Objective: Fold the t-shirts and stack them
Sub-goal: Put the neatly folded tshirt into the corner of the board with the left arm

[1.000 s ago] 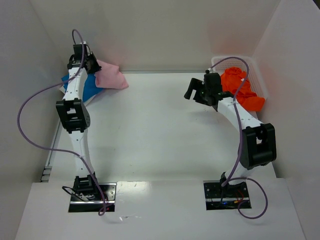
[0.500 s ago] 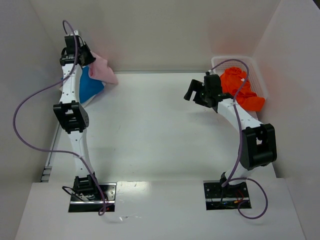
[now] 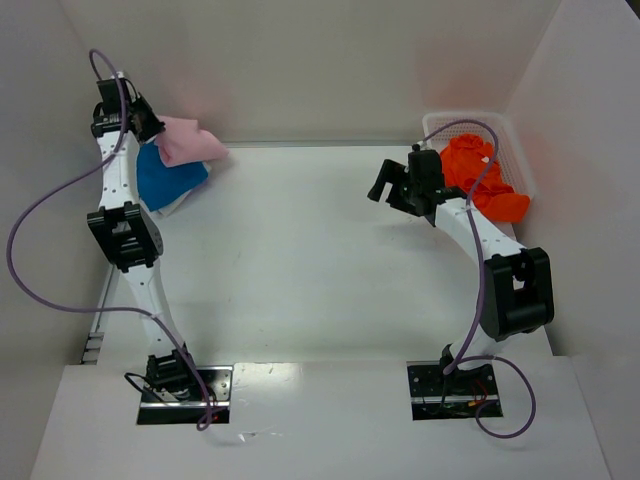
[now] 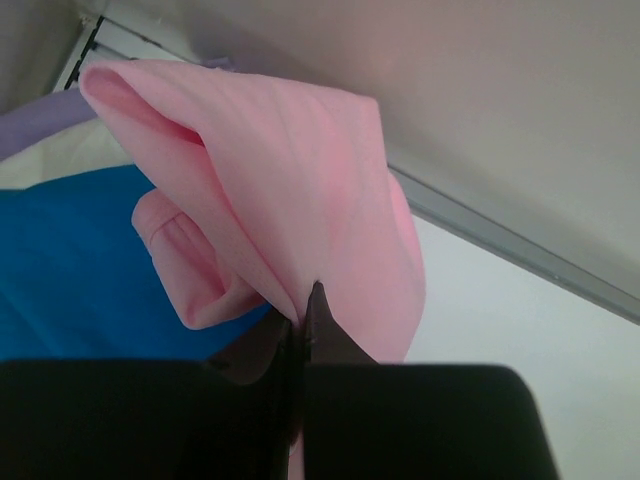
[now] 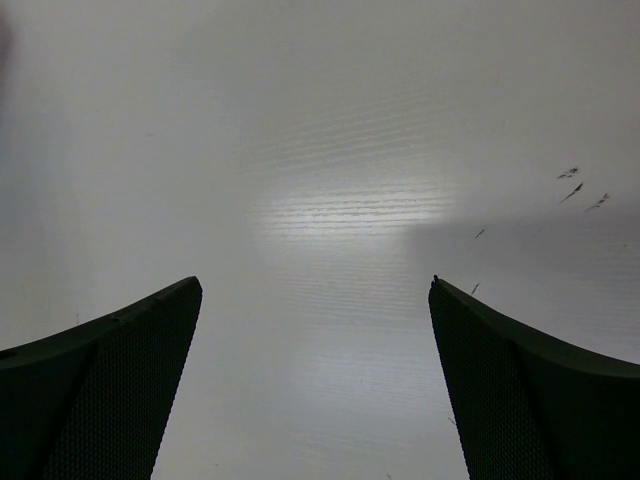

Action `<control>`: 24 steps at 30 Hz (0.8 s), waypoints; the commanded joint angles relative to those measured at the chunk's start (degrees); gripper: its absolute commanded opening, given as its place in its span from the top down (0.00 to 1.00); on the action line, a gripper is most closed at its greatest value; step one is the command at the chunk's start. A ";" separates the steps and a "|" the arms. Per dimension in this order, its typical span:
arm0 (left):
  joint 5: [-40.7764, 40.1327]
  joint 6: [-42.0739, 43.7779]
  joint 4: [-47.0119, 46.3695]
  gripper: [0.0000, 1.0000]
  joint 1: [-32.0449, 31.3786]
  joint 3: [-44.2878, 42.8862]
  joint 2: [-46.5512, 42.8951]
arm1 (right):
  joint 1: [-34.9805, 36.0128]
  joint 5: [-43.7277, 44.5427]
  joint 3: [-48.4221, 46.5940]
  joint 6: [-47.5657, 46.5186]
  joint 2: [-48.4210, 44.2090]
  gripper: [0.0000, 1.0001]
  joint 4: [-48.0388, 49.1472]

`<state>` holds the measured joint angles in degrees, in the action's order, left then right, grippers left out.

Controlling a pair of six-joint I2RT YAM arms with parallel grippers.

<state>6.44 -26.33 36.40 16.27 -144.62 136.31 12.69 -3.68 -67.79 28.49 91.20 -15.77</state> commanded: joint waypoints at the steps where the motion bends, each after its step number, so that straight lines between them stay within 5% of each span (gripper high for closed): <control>1: 2.18 -1.10 -2.73 1.00 1.21 2.84 -7.89 | -0.38 0.26 0.82 0.69 -2.78 0.00 3.46; 11: 4.99 -3.47 -14.07 1.00 6.48 27.25 -19.76 | -0.38 -0.80 1.43 1.22 -1.73 0.00 3.99; 24: 1.83 -6.54 -19.61 1.00 8.16 37.46 -20.02 | -0.38 -1.41 1.95 0.69 -1.64 0.00 3.38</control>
<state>10.11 -31.18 20.47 23.49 -110.00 117.64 12.69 -5.15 -66.59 29.52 91.00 -14.11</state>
